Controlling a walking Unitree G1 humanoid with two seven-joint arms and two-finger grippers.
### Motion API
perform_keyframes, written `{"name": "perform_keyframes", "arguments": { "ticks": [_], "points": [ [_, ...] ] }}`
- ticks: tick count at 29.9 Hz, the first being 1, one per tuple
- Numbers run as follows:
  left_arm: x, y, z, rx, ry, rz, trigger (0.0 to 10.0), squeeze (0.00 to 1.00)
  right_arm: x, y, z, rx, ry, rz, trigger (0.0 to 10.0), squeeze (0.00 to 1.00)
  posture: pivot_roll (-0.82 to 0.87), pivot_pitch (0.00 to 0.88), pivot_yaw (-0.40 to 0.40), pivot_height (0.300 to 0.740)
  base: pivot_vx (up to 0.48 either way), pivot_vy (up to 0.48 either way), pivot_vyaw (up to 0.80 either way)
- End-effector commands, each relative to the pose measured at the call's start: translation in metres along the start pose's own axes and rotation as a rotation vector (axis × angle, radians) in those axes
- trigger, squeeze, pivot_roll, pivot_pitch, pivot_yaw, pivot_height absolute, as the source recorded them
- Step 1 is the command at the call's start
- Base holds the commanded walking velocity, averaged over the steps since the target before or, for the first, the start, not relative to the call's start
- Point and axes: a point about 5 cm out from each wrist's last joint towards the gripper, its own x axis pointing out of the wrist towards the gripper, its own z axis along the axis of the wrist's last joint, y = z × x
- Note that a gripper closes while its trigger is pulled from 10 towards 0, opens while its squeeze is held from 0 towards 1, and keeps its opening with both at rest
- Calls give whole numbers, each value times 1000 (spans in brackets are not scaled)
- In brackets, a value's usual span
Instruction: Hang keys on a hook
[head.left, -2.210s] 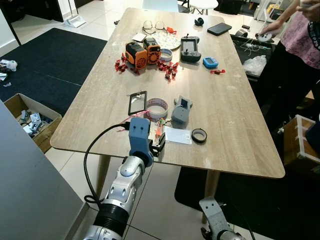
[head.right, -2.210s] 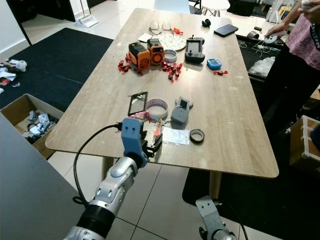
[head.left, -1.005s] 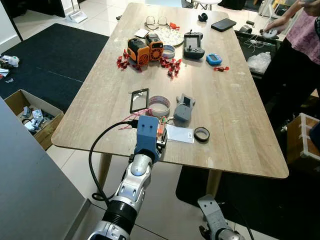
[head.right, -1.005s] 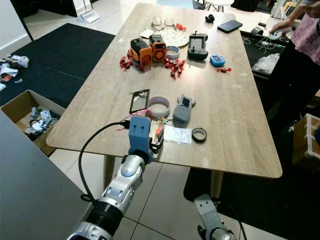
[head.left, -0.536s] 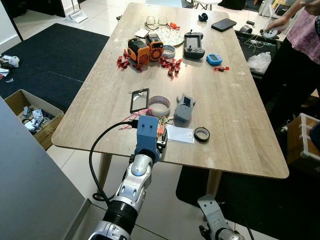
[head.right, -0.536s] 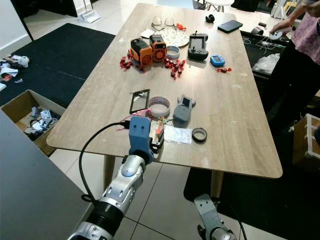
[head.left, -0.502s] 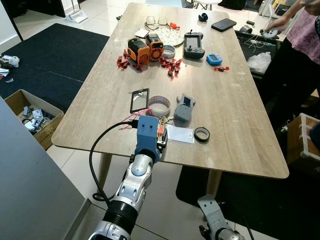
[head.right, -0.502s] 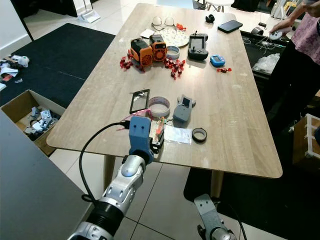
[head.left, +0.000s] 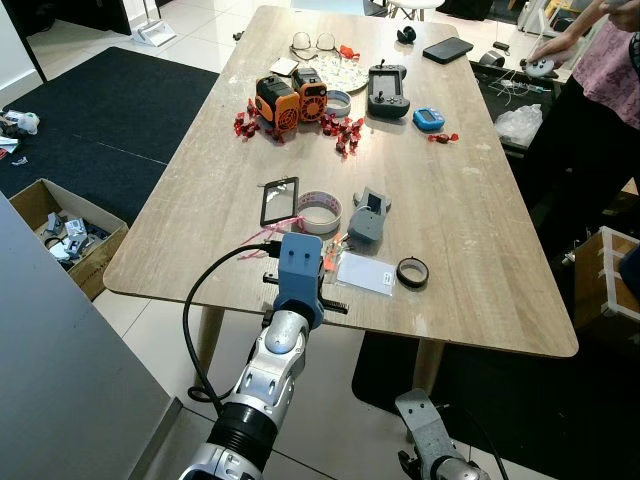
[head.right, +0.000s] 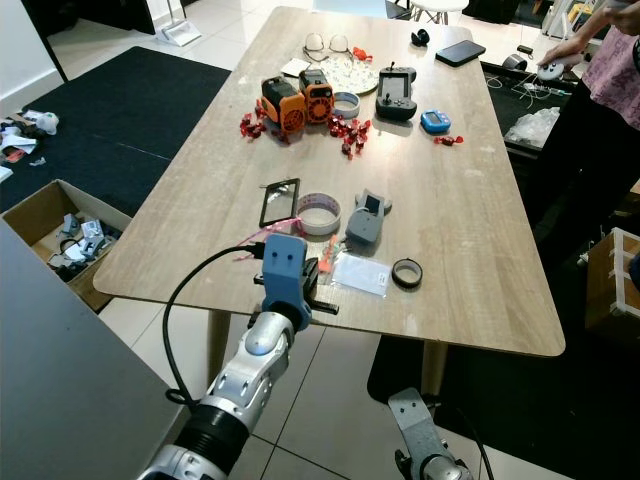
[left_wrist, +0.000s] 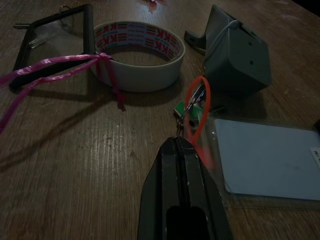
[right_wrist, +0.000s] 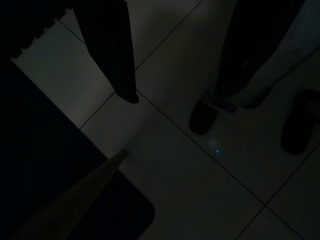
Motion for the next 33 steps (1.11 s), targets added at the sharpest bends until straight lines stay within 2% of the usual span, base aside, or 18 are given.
{"name": "perform_keyframes", "arguments": {
  "ticks": [1,8,13,15,19,21,26,29,30,32,33],
  "points": [
    [-5,-21,-14,-62,65,-40,0,0,-2,2,-10,11,29,3,10000,0,38,189,-49,740,0,0,0],
    [-5,-18,-13,-58,62,-39,0,0,-2,1,-9,11,28,2,10000,0,38,187,-49,740,0,0,0],
    [1,-4,-3,-22,16,-20,0,0,-1,0,-7,11,24,-2,10000,0,36,184,-52,740,0,0,0],
    [3,0,7,-44,-25,-48,0,0,-1,-2,-6,10,23,-4,10000,0,35,184,-51,740,0,0,0],
    [3,1,11,-59,-40,-71,0,0,-1,-2,-6,10,23,-5,10000,0,36,184,-52,740,0,0,0],
    [0,-5,17,-72,-68,-155,0,0,-1,-2,-6,8,23,-5,10000,0,39,184,-54,740,0,0,0],
    [-7,-18,15,-64,-81,-248,0,0,-1,-2,-5,12,17,-6,10000,0,37,181,-51,740,0,0,0],
    [-9,-19,15,-62,-97,-273,0,0,-1,-3,-5,17,15,-9,10000,0,35,177,-50,740,0,0,0],
    [-17,-20,13,-50,-126,-384,10000,0,-2,-6,-8,27,21,-19,10000,0,35,171,-49,740,0,0,0],
    [-17,-20,13,-50,-126,-384,10000,0,-2,-6,-8,27,21,-19,10000,0,35,171,-49,740,0,0,0],
    [-22,-19,12,-54,-138,-436,10000,0,-3,-7,-10,33,26,-24,10000,0,35,171,-49,740,0,0,0]
  ]
}}
